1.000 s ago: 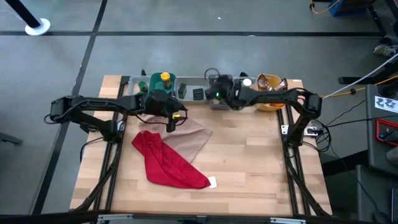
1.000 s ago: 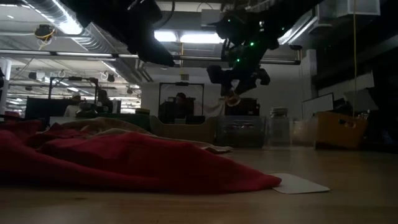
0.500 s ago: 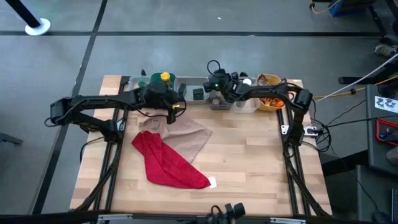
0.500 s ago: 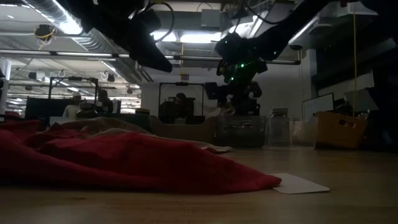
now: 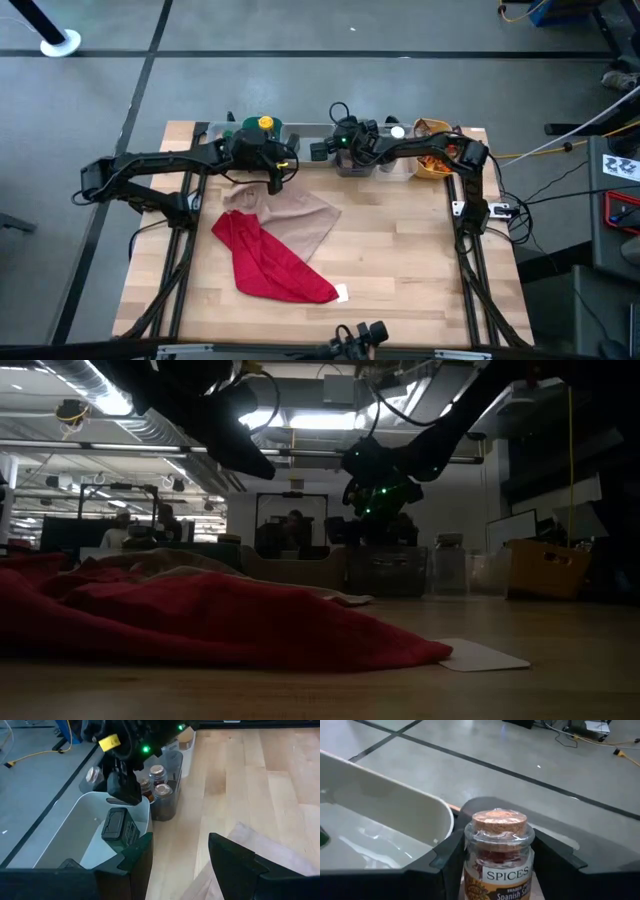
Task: Sort spices by type
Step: Put the brown seasoning bottle into the black bin
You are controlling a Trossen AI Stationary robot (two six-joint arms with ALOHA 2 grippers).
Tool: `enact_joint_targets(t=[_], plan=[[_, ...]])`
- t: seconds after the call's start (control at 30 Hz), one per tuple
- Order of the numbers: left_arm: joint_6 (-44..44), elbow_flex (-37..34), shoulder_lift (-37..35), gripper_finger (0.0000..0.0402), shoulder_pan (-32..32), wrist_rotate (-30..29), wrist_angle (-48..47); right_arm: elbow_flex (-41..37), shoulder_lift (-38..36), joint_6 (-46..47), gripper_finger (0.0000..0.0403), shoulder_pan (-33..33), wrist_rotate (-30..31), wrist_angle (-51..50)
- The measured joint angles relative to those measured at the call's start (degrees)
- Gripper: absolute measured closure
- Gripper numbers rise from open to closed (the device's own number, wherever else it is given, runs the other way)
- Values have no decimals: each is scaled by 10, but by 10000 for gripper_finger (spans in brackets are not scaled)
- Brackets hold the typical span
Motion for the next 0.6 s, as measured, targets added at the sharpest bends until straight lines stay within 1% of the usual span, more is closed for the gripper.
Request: enact_joint_targets(t=[0.2,0.3,0.6], plan=[[0,0,0,222,0,0,0,0,14,4,206,0,-1,1],[0,0,0,222,0,0,0,1,14,7,206,0,-16,-3],[0,0,0,222,0,0,0,1,14,8,205,0,-18,-6]])
